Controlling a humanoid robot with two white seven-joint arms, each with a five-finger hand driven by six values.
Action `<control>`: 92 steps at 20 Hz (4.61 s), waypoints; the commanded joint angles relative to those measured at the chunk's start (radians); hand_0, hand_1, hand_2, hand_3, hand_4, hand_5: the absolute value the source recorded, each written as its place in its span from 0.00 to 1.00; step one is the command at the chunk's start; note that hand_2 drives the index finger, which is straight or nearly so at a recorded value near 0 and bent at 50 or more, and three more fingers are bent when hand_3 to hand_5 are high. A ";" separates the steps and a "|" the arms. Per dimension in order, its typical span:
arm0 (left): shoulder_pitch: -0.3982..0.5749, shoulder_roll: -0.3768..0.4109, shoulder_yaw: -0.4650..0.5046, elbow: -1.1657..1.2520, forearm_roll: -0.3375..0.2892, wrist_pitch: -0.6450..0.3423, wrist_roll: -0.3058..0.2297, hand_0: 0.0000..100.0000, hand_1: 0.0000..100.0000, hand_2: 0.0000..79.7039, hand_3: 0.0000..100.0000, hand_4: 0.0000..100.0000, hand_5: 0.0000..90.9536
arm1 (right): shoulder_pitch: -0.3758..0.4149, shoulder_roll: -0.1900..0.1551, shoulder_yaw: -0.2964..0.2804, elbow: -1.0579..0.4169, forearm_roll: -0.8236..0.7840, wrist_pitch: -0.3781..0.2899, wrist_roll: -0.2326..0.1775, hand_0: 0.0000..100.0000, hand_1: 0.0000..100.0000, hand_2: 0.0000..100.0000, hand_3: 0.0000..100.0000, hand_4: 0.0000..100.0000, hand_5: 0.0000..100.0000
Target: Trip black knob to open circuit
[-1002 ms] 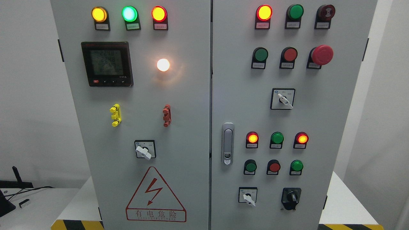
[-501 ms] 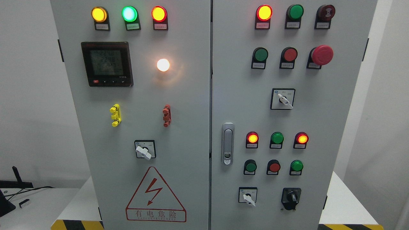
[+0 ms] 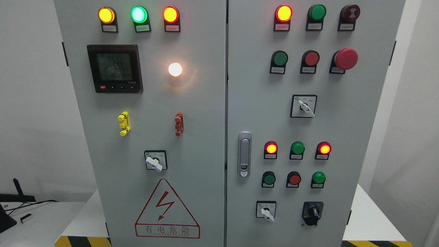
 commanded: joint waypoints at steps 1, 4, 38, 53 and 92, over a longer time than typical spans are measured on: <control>0.000 -0.001 0.000 0.000 0.005 -0.001 0.001 0.12 0.39 0.00 0.00 0.00 0.00 | -0.076 -0.034 -0.030 -0.243 0.036 0.048 0.001 0.28 0.67 0.34 0.83 0.92 1.00; 0.000 -0.001 0.000 0.000 0.005 -0.001 0.001 0.12 0.39 0.00 0.00 0.00 0.00 | -0.145 -0.033 -0.026 -0.251 0.041 0.126 0.015 0.29 0.66 0.34 0.85 0.94 1.00; 0.000 -0.001 0.000 0.000 0.005 -0.001 0.001 0.12 0.39 0.00 0.00 0.00 0.00 | -0.558 -0.017 0.077 0.045 0.130 0.643 0.050 0.37 0.79 0.42 0.99 1.00 1.00; 0.000 -0.001 0.000 0.000 0.005 -0.001 0.001 0.12 0.39 0.00 0.00 0.00 0.00 | -0.616 -0.010 0.079 0.101 0.131 0.646 0.035 0.40 0.77 0.43 0.99 1.00 1.00; 0.000 -0.001 0.000 0.000 0.005 -0.001 0.001 0.12 0.39 0.00 0.00 0.00 0.00 | -0.682 0.013 0.112 0.125 0.131 0.646 0.035 0.42 0.76 0.47 1.00 1.00 1.00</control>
